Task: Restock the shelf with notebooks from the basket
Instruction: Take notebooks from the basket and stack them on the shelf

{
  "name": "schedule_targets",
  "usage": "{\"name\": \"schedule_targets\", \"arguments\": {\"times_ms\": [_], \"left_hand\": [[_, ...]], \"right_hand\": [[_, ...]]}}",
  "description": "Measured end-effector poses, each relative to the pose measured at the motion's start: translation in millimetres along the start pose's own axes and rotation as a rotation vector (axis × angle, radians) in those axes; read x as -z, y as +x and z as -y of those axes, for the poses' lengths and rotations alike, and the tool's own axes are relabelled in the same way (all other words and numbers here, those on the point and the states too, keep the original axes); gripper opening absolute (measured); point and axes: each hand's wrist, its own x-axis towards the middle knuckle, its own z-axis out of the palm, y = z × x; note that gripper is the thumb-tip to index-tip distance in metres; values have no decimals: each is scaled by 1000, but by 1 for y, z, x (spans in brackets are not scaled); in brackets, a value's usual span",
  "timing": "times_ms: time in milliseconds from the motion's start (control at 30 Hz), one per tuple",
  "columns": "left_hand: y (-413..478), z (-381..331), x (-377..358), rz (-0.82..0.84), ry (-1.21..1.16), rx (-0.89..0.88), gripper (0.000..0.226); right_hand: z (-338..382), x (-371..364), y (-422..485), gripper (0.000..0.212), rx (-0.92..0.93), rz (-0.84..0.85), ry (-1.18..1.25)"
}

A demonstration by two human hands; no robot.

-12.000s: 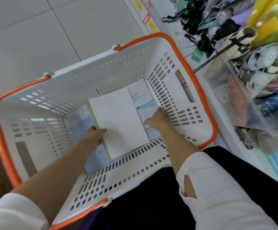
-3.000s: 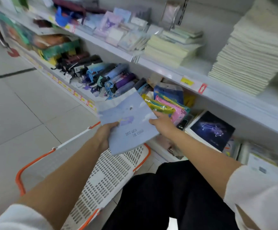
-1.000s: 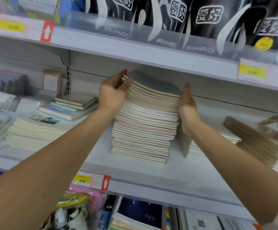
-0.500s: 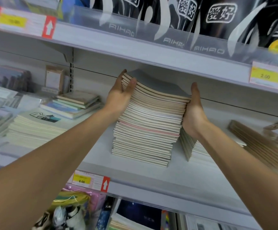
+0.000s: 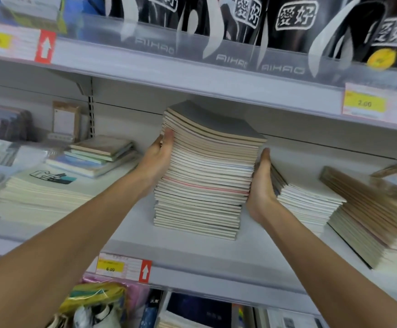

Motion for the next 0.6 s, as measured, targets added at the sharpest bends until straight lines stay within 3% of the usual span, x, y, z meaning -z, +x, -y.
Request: {"name": "schedule_targets", "arguments": {"times_ms": [67, 200, 267, 333, 367, 433, 533, 600], "left_hand": [[2, 5, -1, 22, 18, -28, 73], [3, 8, -1, 12, 14, -66, 87], [2, 7, -1, 19, 24, -81, 72], [-3, 10, 2, 24, 96, -115, 43], [-8, 17, 4, 23, 131, -133, 36], [-21, 38, 10, 51, 148, -121, 43], [-39, 73, 13, 142, 224, -103, 62], [-40, 82, 10, 83, 220, -148, 55]], "right_hand": [[-2, 2, 2, 56, 44, 27, 7], [-3, 7, 5, 66, 72, 232, -29], [-1, 11, 6, 70, 64, 326, -49], [-2, 20, 3, 74, 75, 448, -91], [-6, 25, 1, 78, 96, 470, -172], [-20, 36, -6, 98, 209, 461, -485], [-37, 42, -8, 83, 446, 457, -666], [-41, 41, -1, 82, 511, 413, -689]]}}
